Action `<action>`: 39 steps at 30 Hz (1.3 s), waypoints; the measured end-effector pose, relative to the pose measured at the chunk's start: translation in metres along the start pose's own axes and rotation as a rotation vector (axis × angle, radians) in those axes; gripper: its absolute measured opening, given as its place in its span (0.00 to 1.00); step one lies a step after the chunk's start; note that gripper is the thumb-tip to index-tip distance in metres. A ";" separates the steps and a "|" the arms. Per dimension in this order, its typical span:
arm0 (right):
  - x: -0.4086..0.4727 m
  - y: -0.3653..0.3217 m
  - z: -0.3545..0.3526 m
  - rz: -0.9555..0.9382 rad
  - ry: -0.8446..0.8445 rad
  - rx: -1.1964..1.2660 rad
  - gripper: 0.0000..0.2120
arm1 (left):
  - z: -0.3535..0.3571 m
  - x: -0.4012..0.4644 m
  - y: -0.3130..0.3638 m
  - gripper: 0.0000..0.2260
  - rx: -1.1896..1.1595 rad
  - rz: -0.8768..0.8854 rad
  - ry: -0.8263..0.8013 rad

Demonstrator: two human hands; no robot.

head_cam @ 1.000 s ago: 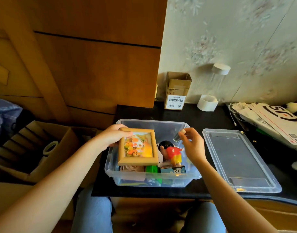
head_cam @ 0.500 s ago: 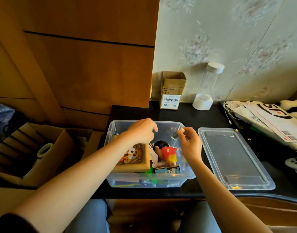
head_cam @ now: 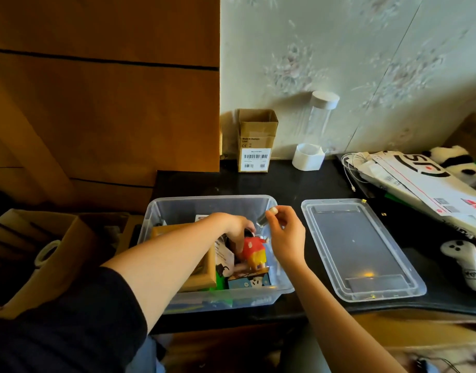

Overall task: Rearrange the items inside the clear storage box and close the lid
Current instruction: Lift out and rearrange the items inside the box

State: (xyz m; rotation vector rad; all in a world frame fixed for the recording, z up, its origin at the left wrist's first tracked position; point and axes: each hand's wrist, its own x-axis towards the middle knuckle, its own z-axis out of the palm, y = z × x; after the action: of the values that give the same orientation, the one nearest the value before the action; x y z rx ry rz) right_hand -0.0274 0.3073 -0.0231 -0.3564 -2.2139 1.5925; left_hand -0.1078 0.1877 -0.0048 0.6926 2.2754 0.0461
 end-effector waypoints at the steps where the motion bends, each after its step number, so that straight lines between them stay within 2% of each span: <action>1: 0.000 0.000 0.000 0.000 0.009 0.005 0.01 | 0.002 0.004 0.000 0.32 0.008 -0.004 -0.002; 6: 0.001 0.001 0.000 0.004 0.014 0.015 0.01 | 0.006 0.017 0.001 0.34 0.087 -0.034 0.014; 10: 0.001 0.002 0.000 -0.003 0.034 0.016 0.01 | 0.000 0.014 -0.001 0.30 0.077 -0.039 0.028; 17: 0.003 0.003 -0.002 0.031 0.075 0.024 0.03 | -0.030 -0.027 -0.010 0.21 -0.098 0.052 0.293; 20: 0.002 0.002 -0.002 0.029 0.056 0.028 0.03 | -0.040 -0.059 -0.025 0.21 -0.149 -0.082 0.504; 24: 0.001 0.000 0.000 -0.012 0.025 -0.016 0.02 | -0.024 -0.085 -0.053 0.27 -0.170 -0.224 0.744; 27: 0.000 -0.001 0.003 -0.059 0.014 -0.132 0.02 | -0.002 -0.091 -0.069 0.34 -0.226 -0.300 0.786; 30: -0.001 -0.001 0.004 -0.074 0.000 -0.177 0.03 | 0.010 -0.092 -0.079 0.35 -0.244 -0.392 0.783; 32: -0.001 -0.001 0.003 -0.059 0.001 -0.182 0.04 | 0.012 -0.093 -0.087 0.31 -0.240 -0.449 0.793; 36: 0.000 0.000 0.002 -0.034 -0.002 -0.167 0.05 | 0.015 -0.100 -0.093 0.16 -0.258 -0.502 0.783; 39: 0.001 0.001 0.003 -0.028 -0.003 -0.147 0.06 | 0.016 -0.104 -0.084 0.12 -0.232 -0.387 0.965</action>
State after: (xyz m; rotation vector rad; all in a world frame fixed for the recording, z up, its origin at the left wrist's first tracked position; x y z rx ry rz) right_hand -0.0291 0.3059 -0.0249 -0.3622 -2.3346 1.4201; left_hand -0.0765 0.0620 0.0314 0.0634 3.2034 0.5510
